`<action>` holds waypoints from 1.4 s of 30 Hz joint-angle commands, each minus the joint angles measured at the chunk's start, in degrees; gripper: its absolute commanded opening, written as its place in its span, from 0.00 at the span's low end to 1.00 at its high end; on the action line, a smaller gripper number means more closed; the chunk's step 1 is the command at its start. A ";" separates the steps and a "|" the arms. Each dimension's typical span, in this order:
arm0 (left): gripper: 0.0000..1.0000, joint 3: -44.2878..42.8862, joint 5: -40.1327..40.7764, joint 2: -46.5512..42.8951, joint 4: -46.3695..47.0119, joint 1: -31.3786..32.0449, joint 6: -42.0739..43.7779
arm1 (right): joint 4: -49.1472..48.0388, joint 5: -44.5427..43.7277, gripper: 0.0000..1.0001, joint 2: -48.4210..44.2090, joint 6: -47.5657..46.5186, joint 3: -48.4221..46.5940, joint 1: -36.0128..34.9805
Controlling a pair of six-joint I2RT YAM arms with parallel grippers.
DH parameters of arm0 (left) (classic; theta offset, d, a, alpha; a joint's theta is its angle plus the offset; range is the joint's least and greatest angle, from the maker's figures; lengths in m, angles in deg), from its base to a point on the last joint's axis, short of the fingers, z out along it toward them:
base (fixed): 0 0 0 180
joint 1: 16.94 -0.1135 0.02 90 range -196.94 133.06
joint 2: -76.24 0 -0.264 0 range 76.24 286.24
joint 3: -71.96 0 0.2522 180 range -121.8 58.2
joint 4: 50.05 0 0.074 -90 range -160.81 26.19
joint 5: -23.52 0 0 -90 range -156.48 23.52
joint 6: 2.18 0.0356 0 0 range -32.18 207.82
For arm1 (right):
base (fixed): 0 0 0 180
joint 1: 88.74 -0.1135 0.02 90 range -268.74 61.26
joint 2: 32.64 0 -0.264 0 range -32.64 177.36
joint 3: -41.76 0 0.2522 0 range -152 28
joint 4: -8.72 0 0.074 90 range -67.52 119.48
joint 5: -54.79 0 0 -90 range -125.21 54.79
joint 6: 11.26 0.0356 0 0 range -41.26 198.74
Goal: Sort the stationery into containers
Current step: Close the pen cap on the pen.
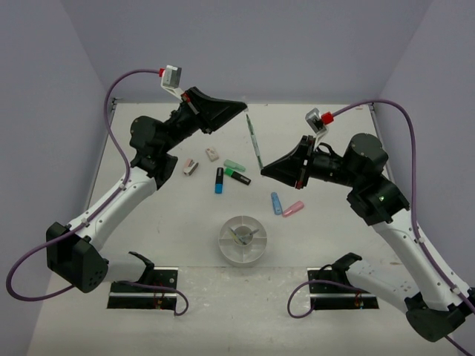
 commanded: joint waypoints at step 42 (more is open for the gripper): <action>0.00 -3.03 -1.11 -0.46 -1.38 0.32 2.88 | 1.34 -4.23 0.00 1.62 -1.53 -3.79 -0.20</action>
